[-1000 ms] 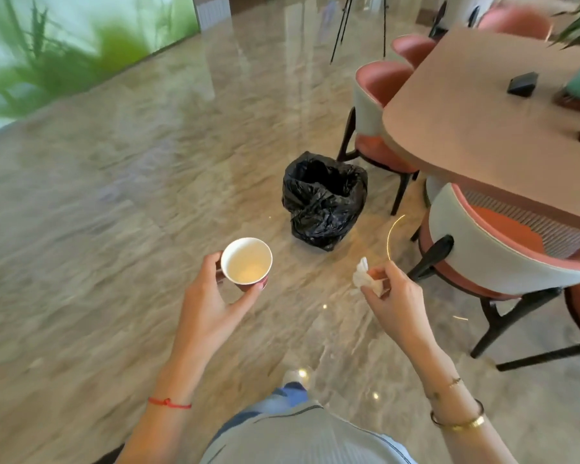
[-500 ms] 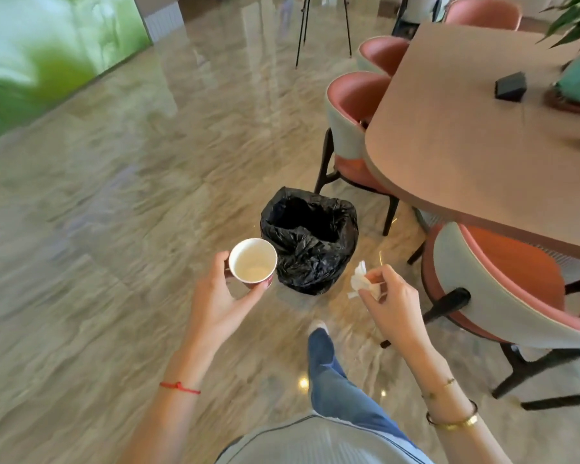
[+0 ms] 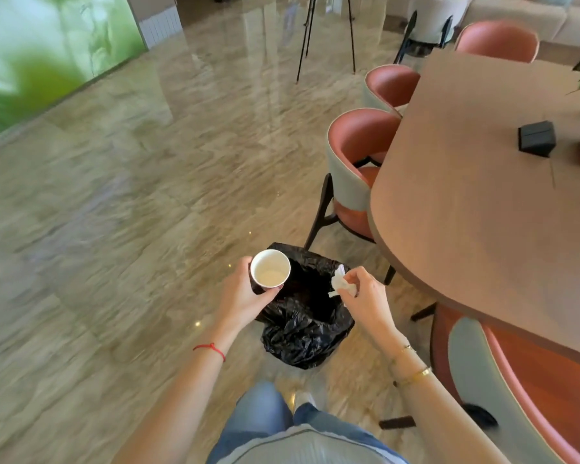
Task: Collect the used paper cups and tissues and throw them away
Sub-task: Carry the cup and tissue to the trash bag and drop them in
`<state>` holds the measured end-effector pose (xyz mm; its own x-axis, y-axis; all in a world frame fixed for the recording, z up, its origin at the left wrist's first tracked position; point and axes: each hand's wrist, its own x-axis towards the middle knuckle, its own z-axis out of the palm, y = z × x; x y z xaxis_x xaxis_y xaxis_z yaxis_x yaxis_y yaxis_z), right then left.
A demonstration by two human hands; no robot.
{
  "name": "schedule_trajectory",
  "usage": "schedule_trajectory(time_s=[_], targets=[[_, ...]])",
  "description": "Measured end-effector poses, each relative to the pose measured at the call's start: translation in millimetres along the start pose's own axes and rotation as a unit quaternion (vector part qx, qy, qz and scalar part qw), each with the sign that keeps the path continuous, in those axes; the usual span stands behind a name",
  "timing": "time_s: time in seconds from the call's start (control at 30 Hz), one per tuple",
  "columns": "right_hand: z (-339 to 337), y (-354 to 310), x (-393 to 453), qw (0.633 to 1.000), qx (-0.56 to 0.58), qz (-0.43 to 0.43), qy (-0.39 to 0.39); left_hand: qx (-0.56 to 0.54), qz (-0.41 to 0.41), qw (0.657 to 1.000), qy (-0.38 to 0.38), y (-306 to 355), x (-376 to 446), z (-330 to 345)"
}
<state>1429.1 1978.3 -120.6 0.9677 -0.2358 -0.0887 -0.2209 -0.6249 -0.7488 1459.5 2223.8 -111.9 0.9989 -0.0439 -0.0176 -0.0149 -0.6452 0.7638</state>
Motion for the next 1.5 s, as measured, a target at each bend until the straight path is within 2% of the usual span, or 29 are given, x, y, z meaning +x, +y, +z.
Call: schedule_trajectory(time_s=[0.23, 0.43, 0.53, 0.77, 0.97, 1.13, 1.3, 1.5], targets=[[44.2, 14.1, 100.3, 0.995, -0.014, 0.092, -0.038, -0.003, -0.038, 0.997, -0.062, -19.7, 111.5, 37.8], [81.0, 24.1, 149.8, 0.982, -0.044, 0.172, -0.071, -0.033, -0.105, 0.974, -0.196, -59.6, 177.6, 56.1], [84.8, 22.2, 164.3, 0.976, -0.031, 0.207, -0.058, -0.035, -0.103, 0.968, -0.227, -75.4, 204.5, 50.2], [63.1, -18.3, 174.5, 0.989, -0.054, 0.13, 0.043, 0.061, 0.021, 0.978, -0.197, -67.9, 260.6, 7.5], [33.8, -50.3, 152.2, 0.985, -0.076, 0.096, 0.126, 0.109, 0.129, 0.967, -0.189, -32.6, 275.1, -24.3], [17.0, -52.9, 112.2, 0.972, -0.08, 0.119, 0.187, 0.117, 0.192, 0.951, -0.213, -14.1, 271.0, -28.2], [1.2, -52.2, 53.7, 0.952, -0.064, 0.147, 0.262, 0.13, 0.277, 0.92, -0.243, 19.2, 258.7, -20.9], [-17.6, -44.9, -43.4, 0.904, -0.067, 0.213, 0.365, 0.095, 0.374, 0.871, -0.304, 77.9, 210.8, 11.3]])
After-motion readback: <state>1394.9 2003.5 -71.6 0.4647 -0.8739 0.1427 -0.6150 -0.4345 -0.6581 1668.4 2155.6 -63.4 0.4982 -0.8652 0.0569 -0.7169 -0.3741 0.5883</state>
